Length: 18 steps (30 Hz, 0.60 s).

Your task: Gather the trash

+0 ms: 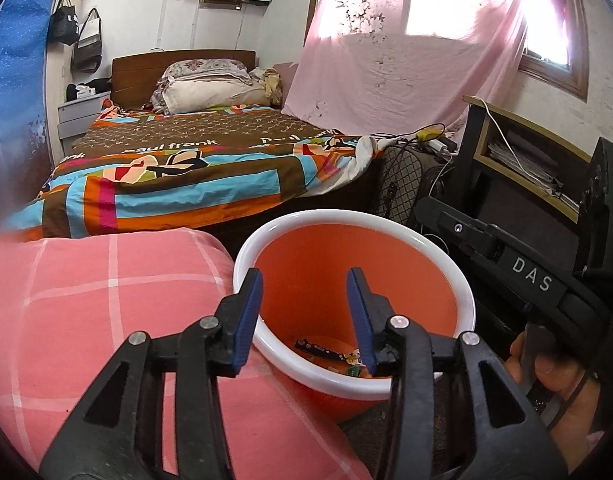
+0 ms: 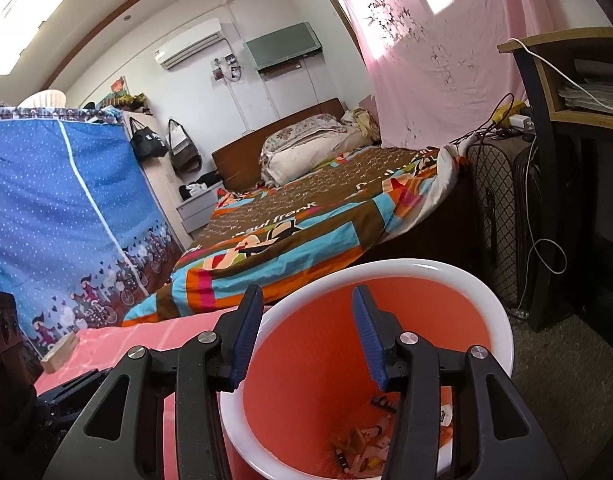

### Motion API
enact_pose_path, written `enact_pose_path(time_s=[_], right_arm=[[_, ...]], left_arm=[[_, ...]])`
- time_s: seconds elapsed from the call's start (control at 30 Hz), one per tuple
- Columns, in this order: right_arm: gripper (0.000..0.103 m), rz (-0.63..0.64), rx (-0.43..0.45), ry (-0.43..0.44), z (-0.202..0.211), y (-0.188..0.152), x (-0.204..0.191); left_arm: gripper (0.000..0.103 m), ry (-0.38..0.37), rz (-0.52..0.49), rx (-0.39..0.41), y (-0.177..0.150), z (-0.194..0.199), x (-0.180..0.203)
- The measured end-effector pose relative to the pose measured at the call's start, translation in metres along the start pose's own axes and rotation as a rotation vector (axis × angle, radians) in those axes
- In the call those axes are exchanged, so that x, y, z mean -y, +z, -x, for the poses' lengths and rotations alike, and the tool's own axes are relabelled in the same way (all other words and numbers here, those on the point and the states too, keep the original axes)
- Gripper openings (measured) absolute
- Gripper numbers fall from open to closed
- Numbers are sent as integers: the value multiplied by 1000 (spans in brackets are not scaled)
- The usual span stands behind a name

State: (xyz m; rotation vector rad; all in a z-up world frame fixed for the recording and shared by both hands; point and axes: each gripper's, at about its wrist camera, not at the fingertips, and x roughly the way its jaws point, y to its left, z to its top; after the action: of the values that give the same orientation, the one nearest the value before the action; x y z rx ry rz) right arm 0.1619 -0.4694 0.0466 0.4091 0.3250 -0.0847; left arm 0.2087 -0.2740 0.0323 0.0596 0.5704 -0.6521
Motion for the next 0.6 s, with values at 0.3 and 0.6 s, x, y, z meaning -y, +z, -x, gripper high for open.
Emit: enact_pose_path(time_s=[0.3, 0.6], right_arm=[[47, 3, -20, -6, -4, -5, -1], [71, 20, -12, -14, -3, -6, -8]], left_arm=[[65, 46, 45, 19, 1, 8, -15], [92, 137, 93, 65, 4, 28, -42]])
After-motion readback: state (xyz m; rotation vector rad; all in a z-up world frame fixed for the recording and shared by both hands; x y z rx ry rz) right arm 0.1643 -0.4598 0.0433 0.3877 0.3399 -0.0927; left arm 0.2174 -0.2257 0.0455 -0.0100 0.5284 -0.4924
